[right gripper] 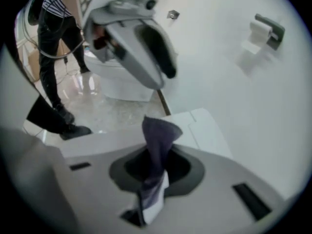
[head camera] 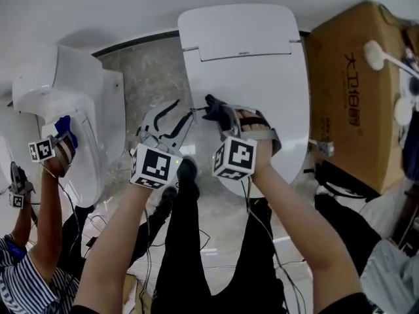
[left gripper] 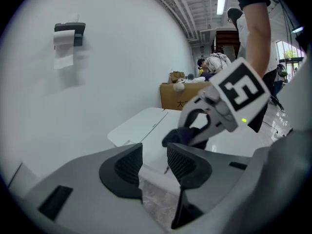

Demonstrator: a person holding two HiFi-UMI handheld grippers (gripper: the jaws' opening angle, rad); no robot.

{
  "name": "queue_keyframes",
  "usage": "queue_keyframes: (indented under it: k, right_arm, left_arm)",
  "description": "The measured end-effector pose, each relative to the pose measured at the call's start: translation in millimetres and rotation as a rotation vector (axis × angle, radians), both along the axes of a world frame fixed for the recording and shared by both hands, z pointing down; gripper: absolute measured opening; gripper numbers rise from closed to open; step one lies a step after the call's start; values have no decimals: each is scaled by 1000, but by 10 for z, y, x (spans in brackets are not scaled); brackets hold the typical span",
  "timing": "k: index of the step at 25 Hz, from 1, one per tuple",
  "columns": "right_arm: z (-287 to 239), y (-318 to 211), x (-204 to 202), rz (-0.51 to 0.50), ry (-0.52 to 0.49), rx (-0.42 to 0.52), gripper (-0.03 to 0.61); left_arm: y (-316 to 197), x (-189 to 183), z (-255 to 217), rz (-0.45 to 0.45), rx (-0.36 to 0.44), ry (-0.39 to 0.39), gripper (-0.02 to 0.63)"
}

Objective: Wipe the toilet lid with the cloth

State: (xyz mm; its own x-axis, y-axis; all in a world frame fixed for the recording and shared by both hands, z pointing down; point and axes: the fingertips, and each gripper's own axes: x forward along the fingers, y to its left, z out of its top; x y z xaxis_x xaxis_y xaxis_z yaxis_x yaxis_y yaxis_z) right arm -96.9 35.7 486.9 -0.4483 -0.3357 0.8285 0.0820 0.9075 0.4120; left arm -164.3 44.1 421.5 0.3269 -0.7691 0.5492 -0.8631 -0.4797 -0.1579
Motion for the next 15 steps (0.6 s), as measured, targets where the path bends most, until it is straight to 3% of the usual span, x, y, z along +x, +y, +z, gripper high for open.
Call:
queue_keyframes:
  k: [8, 15]
  right_arm:
    - [-154, -1475, -313, 87, 60, 134, 67]
    - [168, -1552, -484, 73, 135, 83, 67]
  left_arm:
    - [38, -172, -39, -3, 8, 1, 166]
    - [69, -285, -18, 6, -3, -3, 166]
